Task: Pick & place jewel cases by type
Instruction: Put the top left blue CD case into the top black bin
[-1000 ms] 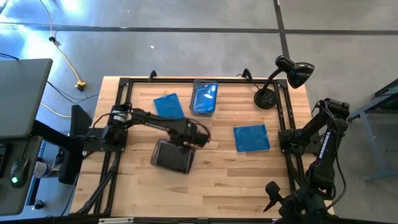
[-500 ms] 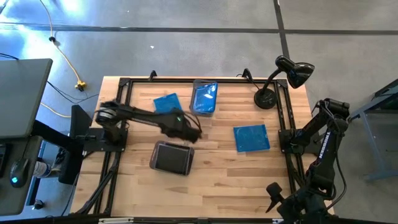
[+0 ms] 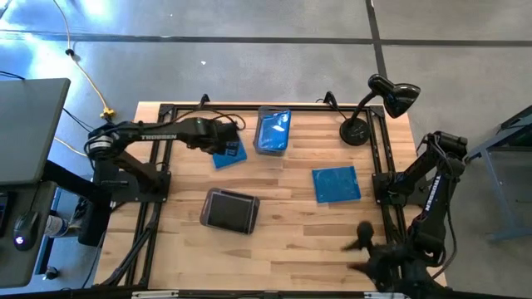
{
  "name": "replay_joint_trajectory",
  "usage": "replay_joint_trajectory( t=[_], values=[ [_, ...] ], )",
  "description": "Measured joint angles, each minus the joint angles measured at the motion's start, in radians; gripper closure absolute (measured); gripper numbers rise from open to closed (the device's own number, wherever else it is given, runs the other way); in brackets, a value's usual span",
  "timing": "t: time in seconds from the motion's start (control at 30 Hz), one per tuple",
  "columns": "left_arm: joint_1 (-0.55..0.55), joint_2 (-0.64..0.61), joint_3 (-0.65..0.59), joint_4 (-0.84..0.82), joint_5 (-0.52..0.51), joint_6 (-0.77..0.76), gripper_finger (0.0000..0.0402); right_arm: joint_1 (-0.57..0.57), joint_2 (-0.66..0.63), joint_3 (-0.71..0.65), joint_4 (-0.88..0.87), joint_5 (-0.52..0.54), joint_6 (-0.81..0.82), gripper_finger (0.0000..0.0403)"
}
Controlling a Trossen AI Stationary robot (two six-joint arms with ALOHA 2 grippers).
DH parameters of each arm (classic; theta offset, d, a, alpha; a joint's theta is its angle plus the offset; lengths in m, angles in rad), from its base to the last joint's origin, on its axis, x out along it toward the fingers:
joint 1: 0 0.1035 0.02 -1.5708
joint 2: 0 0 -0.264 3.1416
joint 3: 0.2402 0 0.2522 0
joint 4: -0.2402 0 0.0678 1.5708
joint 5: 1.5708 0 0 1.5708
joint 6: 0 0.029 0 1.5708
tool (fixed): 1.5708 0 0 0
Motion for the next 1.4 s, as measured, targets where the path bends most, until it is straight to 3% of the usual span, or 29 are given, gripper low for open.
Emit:
replay_joint_trajectory(
  t=[0.1, 0.2, 0.37, 0.53, 0.73, 0.9, 1.03, 1.17, 1.4],
  values=[
    [0.077, -0.001, -0.086, 0.134, 0.057, 0.068, 0.0316, -0.069, 0.000, 0.000, -0.087, 0.230, 0.050, 0.0155],
    [0.146, -0.001, -0.122, 0.132, 0.026, 0.058, 0.0316, -0.177, 0.000, 0.000, -0.143, 0.293, 0.089, 0.0155],
    [0.229, -0.002, -0.136, 0.134, 0.007, 0.046, 0.0316, -0.399, 0.000, -0.015, -0.171, 0.129, 0.059, 0.0155],
    [0.248, 0.011, -0.136, 0.167, 0.012, 0.136, 0.0316, -0.603, 0.000, -0.095, -0.152, 0.100, -0.061, 0.0155],
    [0.259, 0.022, -0.135, 0.166, 0.000, 0.186, 0.0316, -0.778, 0.000, -0.173, 0.025, -0.051, -0.208, 0.0155],
    [0.290, 0.078, -0.134, 0.170, 0.066, 0.207, 0.0316, -0.847, 0.000, -0.221, 0.241, -0.198, -0.345, 0.0155],
    [0.281, 0.152, -0.134, 0.264, 0.127, 0.277, 0.0316, -0.865, 0.000, -0.239, 0.339, -0.266, -0.419, 0.0155],
    [0.253, 0.229, -0.128, 0.386, 0.188, 0.320, 0.0316, -0.867, 0.000, -0.243, 0.362, -0.272, -0.448, 0.0155],
    [0.139, 0.277, -0.126, 0.434, 0.221, 0.348, 0.0316, -0.867, 0.000, -0.243, 0.357, -0.270, -0.441, 0.0155]
  ],
)
